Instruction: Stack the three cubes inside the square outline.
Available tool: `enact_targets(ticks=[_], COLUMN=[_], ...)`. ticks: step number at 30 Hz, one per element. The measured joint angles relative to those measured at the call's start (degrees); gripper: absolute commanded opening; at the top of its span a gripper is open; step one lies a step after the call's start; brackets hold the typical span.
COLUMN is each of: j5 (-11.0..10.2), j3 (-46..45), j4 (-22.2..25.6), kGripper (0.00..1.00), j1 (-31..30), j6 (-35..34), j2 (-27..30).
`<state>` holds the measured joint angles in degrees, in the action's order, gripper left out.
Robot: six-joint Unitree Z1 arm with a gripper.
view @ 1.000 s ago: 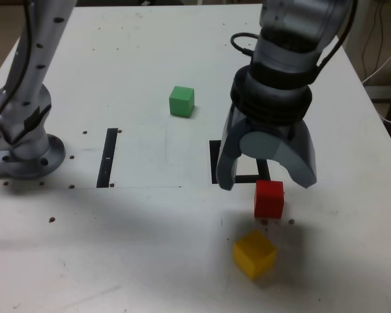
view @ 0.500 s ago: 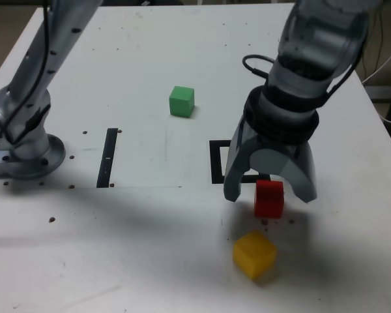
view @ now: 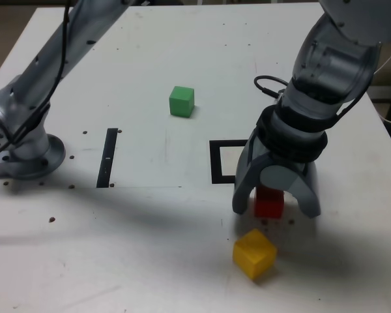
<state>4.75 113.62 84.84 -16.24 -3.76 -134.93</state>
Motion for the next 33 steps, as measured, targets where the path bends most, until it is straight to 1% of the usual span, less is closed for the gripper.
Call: enact_targets(ticks=[2, 4, 5, 6, 8, 10, 13, 33], j5=[0.0, -0.01, -0.03, -0.09, -0.44, -0.97, -1.62, -1.59], j3=[0.01, 0.07, 0.07, 0.07, 0.07, 0.08, 0.19, 0.3], j4=[0.0, -0.01, -0.03, -0.03, -0.04, -0.15, -0.57, -0.62], kGripper=[0.84, 0.77, 0.72, 0.69, 0.58, 0.5, 0.43, 0.42], j1=[0.15, 0.25, 0.28, 0.33, 0.47, 0.58, 0.59, 0.59], j6=[0.05, 0.08, 0.08, 0.07, -0.13, -0.32, -0.33, -0.16], j2=[-0.15, -0.37, -0.46, -0.54, -0.64, -0.68, -0.68, -0.69])
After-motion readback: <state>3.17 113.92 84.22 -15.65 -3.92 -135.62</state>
